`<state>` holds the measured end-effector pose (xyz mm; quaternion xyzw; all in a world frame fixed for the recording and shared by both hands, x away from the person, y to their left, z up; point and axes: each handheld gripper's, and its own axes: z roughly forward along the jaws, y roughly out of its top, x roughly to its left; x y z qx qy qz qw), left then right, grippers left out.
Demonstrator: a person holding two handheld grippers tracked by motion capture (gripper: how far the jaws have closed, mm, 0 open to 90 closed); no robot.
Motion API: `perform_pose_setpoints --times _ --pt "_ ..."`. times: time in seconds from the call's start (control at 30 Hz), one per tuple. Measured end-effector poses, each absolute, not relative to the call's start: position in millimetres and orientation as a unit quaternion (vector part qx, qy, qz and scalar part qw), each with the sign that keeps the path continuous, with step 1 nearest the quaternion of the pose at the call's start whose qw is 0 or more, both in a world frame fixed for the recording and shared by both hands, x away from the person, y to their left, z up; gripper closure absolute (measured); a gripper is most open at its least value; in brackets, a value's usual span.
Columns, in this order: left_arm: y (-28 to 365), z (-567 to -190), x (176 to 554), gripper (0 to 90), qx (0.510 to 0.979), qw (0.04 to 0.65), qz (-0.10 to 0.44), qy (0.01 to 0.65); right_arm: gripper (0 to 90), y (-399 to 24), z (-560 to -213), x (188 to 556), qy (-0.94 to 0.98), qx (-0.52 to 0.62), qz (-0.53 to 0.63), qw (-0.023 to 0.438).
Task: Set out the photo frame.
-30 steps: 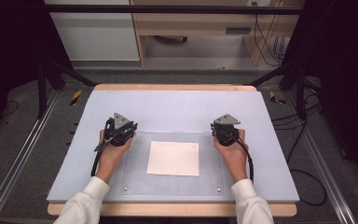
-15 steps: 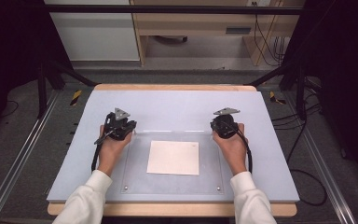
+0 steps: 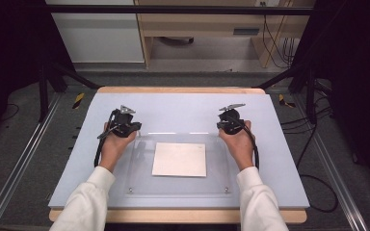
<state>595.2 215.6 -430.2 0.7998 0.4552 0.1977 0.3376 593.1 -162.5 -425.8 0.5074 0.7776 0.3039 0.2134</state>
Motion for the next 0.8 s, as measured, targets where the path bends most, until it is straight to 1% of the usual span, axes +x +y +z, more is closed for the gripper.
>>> perform_pose_setpoints --times 0.2,0.47,0.8 --pt "217 -429 603 85.1 0.803 0.335 0.179 0.459 85.8 -164 -425 598 0.776 0.513 0.305 0.204" --pt "218 -429 607 85.1 0.805 0.332 0.17 0.462 85.5 -166 -426 599 0.776 0.509 0.312 0.203" --pt "217 -429 611 85.2 0.807 0.327 0.166 0.462 84.4 -166 -427 598 0.783 0.494 0.312 0.215"
